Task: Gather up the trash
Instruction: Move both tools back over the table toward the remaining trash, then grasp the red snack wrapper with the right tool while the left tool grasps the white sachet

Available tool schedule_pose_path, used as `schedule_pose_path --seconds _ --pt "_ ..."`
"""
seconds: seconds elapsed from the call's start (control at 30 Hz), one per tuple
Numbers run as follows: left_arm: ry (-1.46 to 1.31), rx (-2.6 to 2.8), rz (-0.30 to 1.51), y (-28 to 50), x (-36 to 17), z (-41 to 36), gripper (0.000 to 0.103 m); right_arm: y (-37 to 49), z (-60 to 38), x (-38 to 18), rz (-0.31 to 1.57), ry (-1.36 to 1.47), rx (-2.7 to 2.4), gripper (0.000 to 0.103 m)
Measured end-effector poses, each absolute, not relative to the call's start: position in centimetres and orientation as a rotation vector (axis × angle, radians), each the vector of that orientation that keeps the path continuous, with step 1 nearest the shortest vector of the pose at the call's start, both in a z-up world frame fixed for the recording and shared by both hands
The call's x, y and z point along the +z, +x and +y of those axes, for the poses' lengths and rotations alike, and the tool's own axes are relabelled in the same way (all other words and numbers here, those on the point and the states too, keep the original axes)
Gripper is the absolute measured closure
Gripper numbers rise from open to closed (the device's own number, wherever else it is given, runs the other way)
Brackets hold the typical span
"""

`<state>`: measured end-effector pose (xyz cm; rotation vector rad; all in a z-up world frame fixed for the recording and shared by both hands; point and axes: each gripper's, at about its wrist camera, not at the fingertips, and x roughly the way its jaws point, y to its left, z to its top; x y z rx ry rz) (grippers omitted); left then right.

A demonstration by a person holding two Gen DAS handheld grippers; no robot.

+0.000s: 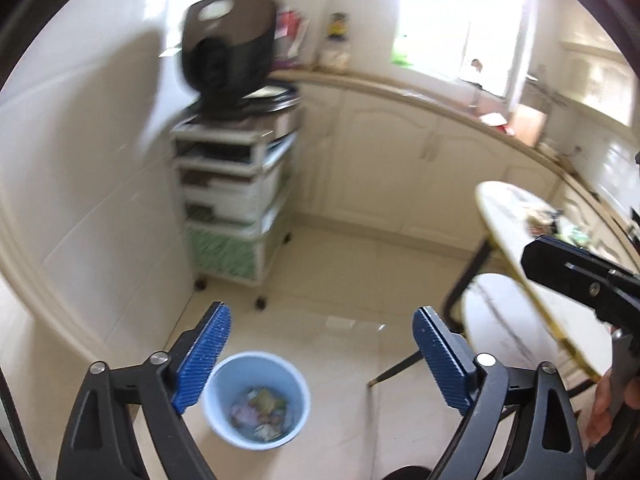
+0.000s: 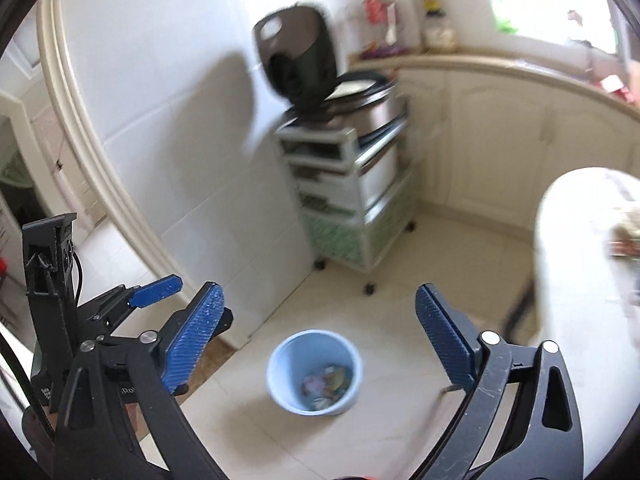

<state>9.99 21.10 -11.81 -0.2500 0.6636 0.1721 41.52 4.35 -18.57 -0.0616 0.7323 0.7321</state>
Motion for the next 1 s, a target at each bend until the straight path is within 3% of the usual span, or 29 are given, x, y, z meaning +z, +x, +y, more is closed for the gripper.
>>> schedule_pose_path --seconds 0.47,0.8,1.0 --pt "-0.049 -0.115 0.635 20.5 -7.9 5.5 0.005 46.4 -20.8 -14.2 0.712 -0.010 0.116 0.000" --pt "0.038 -0.183 0.707 32.1 -9.0 -2.1 0.005 53.3 -28.2 -19.9 0.892 0.080 0.064 0.001" --pt "0.073 -0.184 0.742 36.0 -10.7 -4.3 0.005 55.8 -27.8 -22.6 0.931 0.034 0.051 0.013"
